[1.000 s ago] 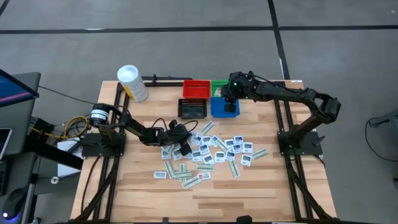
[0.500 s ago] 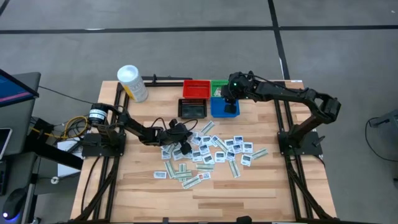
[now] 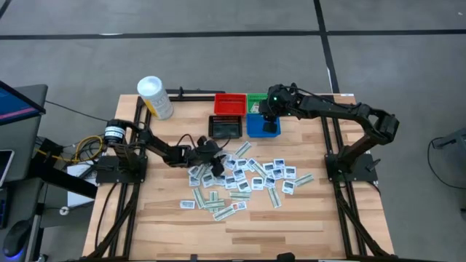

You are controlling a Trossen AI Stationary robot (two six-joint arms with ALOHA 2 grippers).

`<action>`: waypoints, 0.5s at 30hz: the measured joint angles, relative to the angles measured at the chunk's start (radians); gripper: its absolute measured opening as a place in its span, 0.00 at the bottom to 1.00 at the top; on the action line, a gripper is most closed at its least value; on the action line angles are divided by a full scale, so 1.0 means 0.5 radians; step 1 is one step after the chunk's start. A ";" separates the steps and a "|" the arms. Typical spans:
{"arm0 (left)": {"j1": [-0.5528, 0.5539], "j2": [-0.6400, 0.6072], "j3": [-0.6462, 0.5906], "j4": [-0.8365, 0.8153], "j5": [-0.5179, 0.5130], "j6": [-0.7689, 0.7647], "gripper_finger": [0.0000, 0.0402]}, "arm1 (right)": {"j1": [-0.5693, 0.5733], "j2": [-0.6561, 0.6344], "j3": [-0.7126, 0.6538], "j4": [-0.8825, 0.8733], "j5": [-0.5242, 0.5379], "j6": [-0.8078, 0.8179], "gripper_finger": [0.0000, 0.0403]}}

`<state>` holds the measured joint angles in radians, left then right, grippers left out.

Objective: Pick & Place First Aid Supplies
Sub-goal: Put the ointment pack into the green basket

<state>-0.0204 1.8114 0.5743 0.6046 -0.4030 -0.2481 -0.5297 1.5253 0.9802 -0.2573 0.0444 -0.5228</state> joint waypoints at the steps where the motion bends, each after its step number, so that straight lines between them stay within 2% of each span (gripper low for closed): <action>1: 0.009 0.000 0.000 -0.006 0.033 0.000 0.41 | 0.000 0.000 0.000 -0.001 0.000 0.000 0.27; 5: 0.028 -0.001 0.000 -0.039 0.144 0.000 0.43 | 0.000 0.000 0.000 0.000 0.000 0.000 0.27; 15: 0.030 -0.005 0.005 -0.170 0.141 -0.068 0.35 | 0.000 0.000 0.000 0.007 0.000 0.000 0.27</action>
<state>-0.0055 1.8088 0.5766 0.5196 -0.3327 -0.2820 -0.5297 1.5253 0.9803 -0.2539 0.0444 -0.5228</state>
